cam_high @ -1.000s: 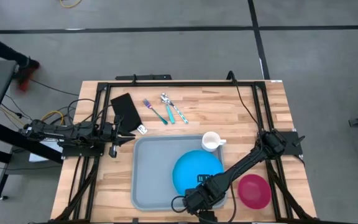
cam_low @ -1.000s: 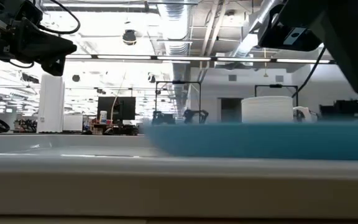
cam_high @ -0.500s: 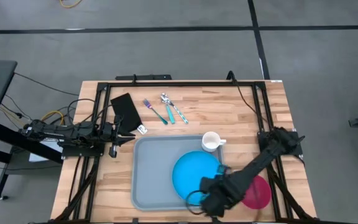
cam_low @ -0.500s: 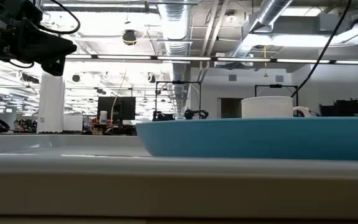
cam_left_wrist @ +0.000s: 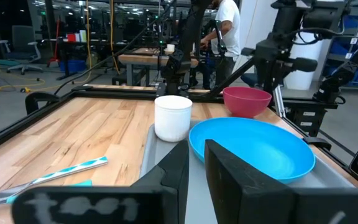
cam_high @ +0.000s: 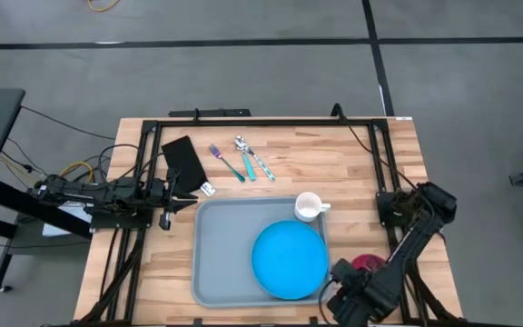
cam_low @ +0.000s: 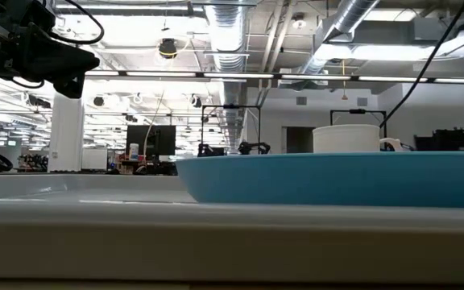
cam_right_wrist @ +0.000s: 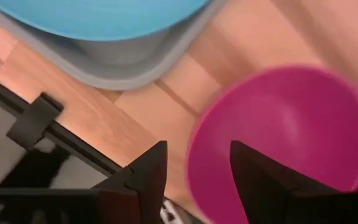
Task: Set up tray
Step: Put the red bowl on the blue plate
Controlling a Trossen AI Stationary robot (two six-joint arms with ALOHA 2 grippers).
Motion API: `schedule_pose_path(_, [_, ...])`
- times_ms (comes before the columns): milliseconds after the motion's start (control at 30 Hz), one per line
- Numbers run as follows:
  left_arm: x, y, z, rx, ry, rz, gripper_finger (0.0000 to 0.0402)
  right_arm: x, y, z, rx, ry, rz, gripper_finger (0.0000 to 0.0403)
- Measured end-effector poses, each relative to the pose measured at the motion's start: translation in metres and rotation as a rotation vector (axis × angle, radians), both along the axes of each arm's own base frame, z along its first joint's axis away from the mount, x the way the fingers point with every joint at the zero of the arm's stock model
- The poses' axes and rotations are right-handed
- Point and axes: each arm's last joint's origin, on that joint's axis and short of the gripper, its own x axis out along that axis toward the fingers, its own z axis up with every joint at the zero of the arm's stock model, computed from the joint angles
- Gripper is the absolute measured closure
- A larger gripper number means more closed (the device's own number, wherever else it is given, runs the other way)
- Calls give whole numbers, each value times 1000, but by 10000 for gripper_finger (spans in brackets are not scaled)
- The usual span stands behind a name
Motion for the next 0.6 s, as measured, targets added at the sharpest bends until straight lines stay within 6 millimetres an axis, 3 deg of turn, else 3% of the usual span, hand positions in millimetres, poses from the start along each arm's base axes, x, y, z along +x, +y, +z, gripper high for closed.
schedule_pose_path(300, [0, 0, 0, 0, 0, 0, 361, -2, 11, -7, 41, -35, -42, 239])
schedule_pose_path(600, [0, 0, 0, 0, 0, 0, 361, 5, 20, -47, -40, 69, 24, 238])
